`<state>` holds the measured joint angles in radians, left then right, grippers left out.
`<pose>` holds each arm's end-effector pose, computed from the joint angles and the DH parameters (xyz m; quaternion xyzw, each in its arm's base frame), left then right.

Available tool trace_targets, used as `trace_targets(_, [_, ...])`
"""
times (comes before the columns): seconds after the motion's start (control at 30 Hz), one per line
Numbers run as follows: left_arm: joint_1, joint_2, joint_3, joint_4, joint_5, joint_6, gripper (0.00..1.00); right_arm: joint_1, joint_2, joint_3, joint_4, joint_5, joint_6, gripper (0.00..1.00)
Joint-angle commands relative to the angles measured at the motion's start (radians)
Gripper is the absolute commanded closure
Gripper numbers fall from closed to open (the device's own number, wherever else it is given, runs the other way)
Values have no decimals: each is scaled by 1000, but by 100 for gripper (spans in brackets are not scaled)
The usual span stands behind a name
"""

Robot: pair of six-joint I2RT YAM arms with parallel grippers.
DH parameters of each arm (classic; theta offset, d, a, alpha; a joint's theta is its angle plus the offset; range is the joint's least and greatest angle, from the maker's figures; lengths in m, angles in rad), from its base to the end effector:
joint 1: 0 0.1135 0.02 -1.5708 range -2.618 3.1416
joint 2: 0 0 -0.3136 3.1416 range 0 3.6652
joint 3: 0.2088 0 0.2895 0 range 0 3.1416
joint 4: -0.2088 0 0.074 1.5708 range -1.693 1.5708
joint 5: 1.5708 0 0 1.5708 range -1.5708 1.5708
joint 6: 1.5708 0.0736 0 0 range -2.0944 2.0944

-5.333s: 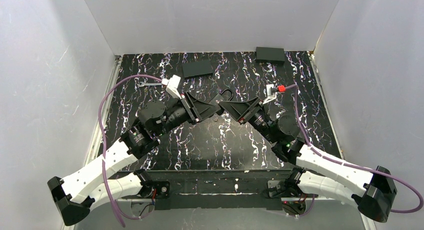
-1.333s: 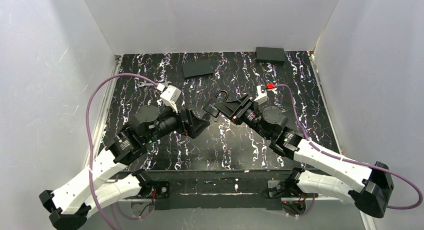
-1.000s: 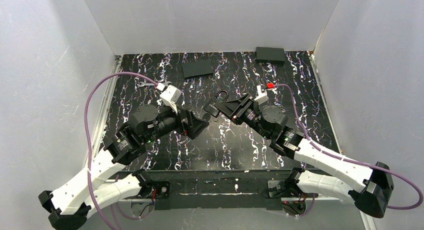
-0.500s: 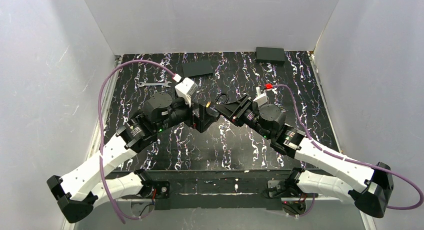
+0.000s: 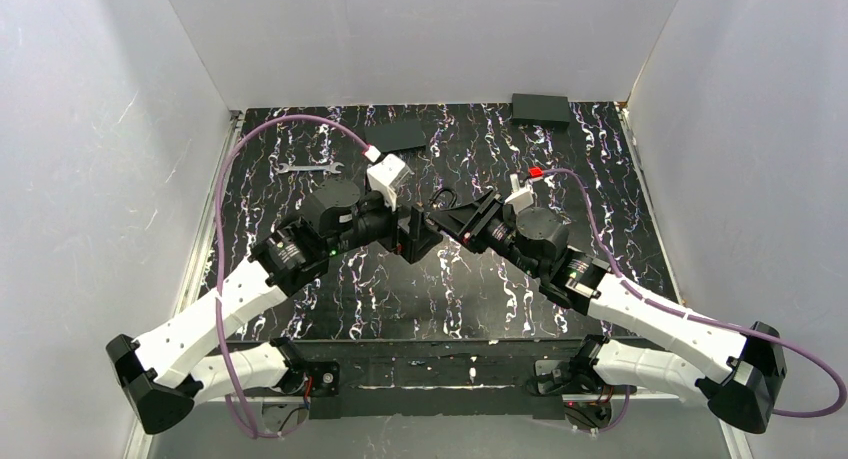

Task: Unlock with the key

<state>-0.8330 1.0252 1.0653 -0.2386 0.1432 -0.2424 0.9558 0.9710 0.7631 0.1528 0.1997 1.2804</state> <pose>0.1818 -0.2156 0.4239 0.2680 0.7251 -0.3712 0.5144 0.1725 0.2190 0.3646 0.1844 0.7021 0.5834 0.3643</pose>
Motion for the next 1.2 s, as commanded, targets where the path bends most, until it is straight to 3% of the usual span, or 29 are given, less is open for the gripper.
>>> trace_targets(0.0, [-3, 19, 19, 41, 18, 18, 10, 1, -14, 82, 108, 4, 27, 99])
trace_targets(0.13, [-6, 43, 17, 58, -7, 18, 13, 1, -14, 84, 97, -4, 33, 99])
trace_targets(0.27, [-8, 61, 19, 75, -33, 28, 24, 1, -17, 78, 91, -9, 45, 99])
trace_targets(0.3, [-10, 68, 20, 76, -35, 31, 29, 1, -19, 76, 91, -9, 46, 99])
trace_targets(0.5, [-11, 81, 30, 69, -31, 40, 90, 1, -27, 74, 84, -3, 43, 99])
trace_targets(0.53, [-11, 81, 31, 63, -33, 39, 98, 1, -29, 74, 82, -2, 39, 99])
trace_targets(0.6, [-11, 76, 33, 47, -38, 38, 100, 1, -35, 74, 73, 8, 32, 97])
trace_targets(0.63, [-10, 70, 32, 41, -40, 38, 100, 1, -39, 74, 67, 10, 28, 88])
trace_targets(0.67, [-12, 64, 30, 36, -43, 36, 100, 1, -45, 73, 56, 14, 27, 71])
trace_targets(0.73, [-11, 46, 24, 28, -46, 36, 100, 1, -67, 71, 30, 36, 10, 30])
trace_targets(0.8, [-11, 24, 15, 23, -47, 37, 100, 1, -92, 76, -23, 69, -15, 9])
trace_targets(0.87, [-11, 4, 10, 14, -42, 41, 100, 1, -115, 90, -86, 104, -51, 2])
trace_targets(1.17, [-11, -49, -13, 17, 35, 52, 100, 1, -97, 174, -299, 161, -148, 3])
